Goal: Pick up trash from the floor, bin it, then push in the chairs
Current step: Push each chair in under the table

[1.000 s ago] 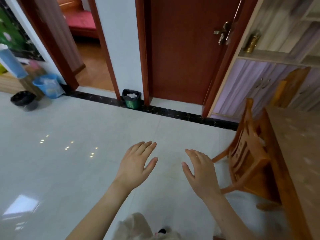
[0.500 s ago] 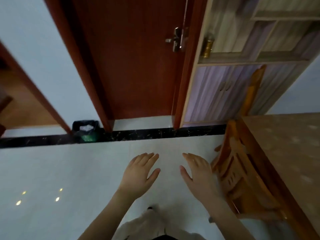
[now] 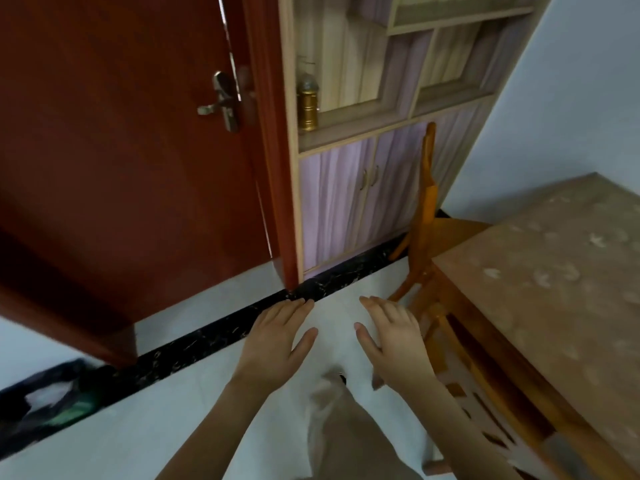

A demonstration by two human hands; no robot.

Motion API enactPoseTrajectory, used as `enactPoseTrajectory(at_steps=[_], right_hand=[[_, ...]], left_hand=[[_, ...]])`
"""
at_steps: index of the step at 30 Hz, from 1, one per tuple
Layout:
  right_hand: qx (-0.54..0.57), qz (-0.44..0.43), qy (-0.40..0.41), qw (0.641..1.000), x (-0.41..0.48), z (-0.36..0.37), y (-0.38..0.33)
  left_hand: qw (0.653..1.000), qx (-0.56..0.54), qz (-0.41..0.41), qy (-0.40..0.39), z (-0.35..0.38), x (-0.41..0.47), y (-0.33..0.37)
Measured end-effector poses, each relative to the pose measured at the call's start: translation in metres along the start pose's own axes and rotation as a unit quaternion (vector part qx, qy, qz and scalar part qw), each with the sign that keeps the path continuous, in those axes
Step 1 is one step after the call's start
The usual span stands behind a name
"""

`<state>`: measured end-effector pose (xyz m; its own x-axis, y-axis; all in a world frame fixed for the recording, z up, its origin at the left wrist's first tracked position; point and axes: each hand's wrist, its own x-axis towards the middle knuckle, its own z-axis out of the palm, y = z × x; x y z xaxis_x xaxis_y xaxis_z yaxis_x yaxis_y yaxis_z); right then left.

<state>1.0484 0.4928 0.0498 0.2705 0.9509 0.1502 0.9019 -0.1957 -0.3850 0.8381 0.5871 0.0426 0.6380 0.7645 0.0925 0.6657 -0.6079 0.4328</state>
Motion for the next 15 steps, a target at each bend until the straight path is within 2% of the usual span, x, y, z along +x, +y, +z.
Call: enactPoseTrajectory(at_steps=[7, 15], right_hand=[[0.020, 0.069, -0.016, 0.997, 0.139, 0.003, 0.047], [-0.005, 0.128, 0.025, 0.992, 0.255, -0.017, 0.093]], left_hand=[[0.998, 0.004, 0.056, -0.015, -0.008, 0.176, -0.023], [0.990, -0.030, 0.139, -0.016, -0.020, 0.349, -0.034]])
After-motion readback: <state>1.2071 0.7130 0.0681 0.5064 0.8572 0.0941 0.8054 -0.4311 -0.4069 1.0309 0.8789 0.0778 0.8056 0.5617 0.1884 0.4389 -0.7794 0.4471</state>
